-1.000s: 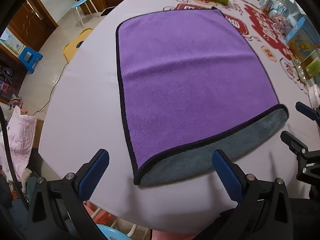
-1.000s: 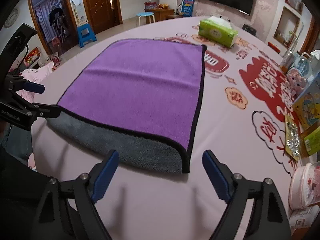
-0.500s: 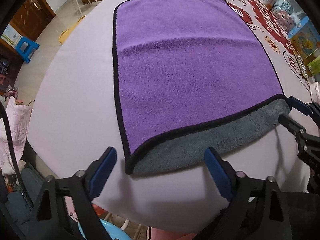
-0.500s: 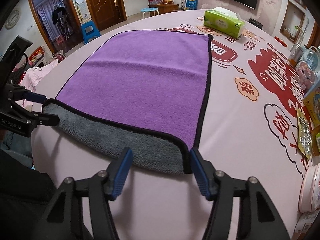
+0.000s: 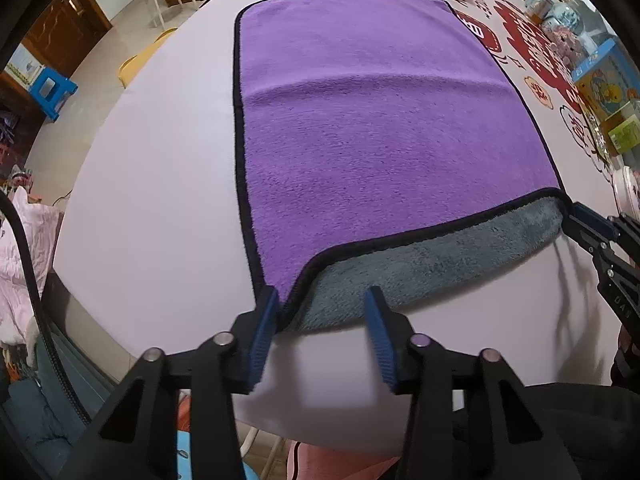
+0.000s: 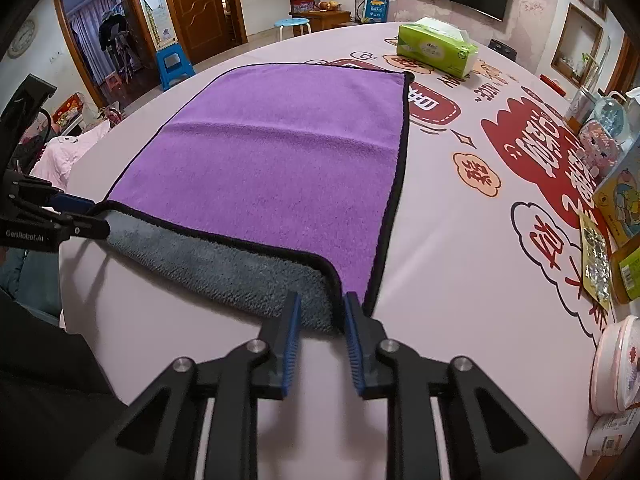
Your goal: Fold towel
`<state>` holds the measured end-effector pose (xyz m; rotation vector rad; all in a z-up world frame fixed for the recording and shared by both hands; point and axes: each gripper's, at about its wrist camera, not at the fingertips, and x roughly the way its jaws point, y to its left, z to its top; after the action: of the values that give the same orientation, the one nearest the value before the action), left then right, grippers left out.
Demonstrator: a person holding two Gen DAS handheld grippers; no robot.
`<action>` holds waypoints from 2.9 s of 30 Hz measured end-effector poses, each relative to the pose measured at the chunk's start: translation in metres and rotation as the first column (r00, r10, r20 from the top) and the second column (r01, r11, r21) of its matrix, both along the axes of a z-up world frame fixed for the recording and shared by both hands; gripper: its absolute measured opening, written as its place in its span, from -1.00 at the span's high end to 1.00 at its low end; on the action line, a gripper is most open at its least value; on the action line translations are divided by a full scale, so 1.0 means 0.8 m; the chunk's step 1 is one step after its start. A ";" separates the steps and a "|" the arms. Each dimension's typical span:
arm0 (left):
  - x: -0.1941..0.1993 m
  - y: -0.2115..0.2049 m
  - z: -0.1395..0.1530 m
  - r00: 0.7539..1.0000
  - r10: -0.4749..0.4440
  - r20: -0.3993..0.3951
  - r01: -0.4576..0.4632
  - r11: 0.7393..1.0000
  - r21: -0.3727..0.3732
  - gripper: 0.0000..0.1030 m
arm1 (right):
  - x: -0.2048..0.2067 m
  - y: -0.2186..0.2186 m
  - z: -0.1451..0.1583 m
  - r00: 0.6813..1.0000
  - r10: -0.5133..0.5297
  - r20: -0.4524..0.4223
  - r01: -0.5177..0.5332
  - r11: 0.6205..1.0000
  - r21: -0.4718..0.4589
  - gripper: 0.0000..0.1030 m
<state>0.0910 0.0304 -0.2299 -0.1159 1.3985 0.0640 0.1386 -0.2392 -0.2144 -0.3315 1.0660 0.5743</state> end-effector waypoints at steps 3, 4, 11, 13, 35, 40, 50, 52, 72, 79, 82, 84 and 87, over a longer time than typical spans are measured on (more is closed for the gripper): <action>0.004 0.001 -0.002 1.000 0.009 -0.002 -0.009 1.000 -0.011 0.61 | -0.001 -0.001 0.000 1.000 -0.001 0.000 0.001 1.000 -0.003 0.70; 0.003 0.004 -0.003 1.000 0.012 -0.005 -0.012 1.000 -0.020 0.66 | -0.002 -0.002 0.000 1.000 -0.002 0.001 0.002 1.000 -0.004 0.72; -0.002 0.009 -0.007 1.000 0.005 0.005 -0.004 0.999 -0.049 0.81 | -0.005 -0.004 0.004 1.000 -0.012 0.006 0.012 1.000 -0.005 0.80; 0.000 0.010 -0.006 1.000 0.000 0.009 0.000 0.999 -0.051 0.82 | -0.005 -0.005 0.005 1.000 -0.015 0.009 0.015 1.000 -0.006 0.83; 0.020 0.027 0.035 0.995 -0.046 0.094 0.048 0.999 -0.013 0.89 | 0.014 0.000 0.033 0.995 -0.071 0.066 0.071 0.997 0.009 0.91; 0.037 0.039 0.062 0.988 -0.061 0.144 0.063 0.998 -0.011 0.89 | 0.028 0.008 0.052 0.990 -0.090 0.111 0.088 0.996 0.019 0.91; 0.094 0.064 0.111 0.962 -0.091 0.256 0.090 0.996 0.017 0.89 | 0.073 0.036 0.093 0.972 -0.106 0.211 0.096 0.994 0.054 0.91; 0.108 0.070 0.120 0.955 -0.097 0.282 0.092 0.995 0.032 0.89 | 0.085 0.044 0.100 0.967 -0.103 0.235 0.092 0.994 0.056 0.91; 0.269 0.117 0.106 0.919 -0.065 0.389 0.022 0.993 0.115 0.88 | 0.215 0.107 0.094 0.899 -0.143 0.415 0.135 0.990 0.047 0.91; 0.299 0.114 0.070 0.929 -0.064 0.365 0.015 0.991 0.134 0.88 | 0.244 0.119 0.051 0.893 -0.202 0.403 0.195 0.979 0.058 0.90; 0.306 0.112 0.054 0.937 -0.057 0.346 0.012 0.991 0.130 0.87 | 0.252 0.118 0.037 0.896 -0.223 0.384 0.216 0.974 0.061 0.90; 0.310 0.111 0.046 0.941 -0.046 0.335 0.003 0.992 0.129 0.87 | 0.258 0.117 0.029 0.901 -0.232 0.366 0.227 0.972 0.058 0.90; 0.314 0.111 0.038 0.947 -0.033 0.320 -0.006 0.993 0.121 0.83 | 0.264 0.115 0.019 0.910 -0.241 0.337 0.232 0.970 0.069 0.89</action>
<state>0.3420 0.1196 -0.1995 -0.0144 1.0658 0.1129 0.3494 -0.1471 -0.1994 -0.2614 0.7450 0.2975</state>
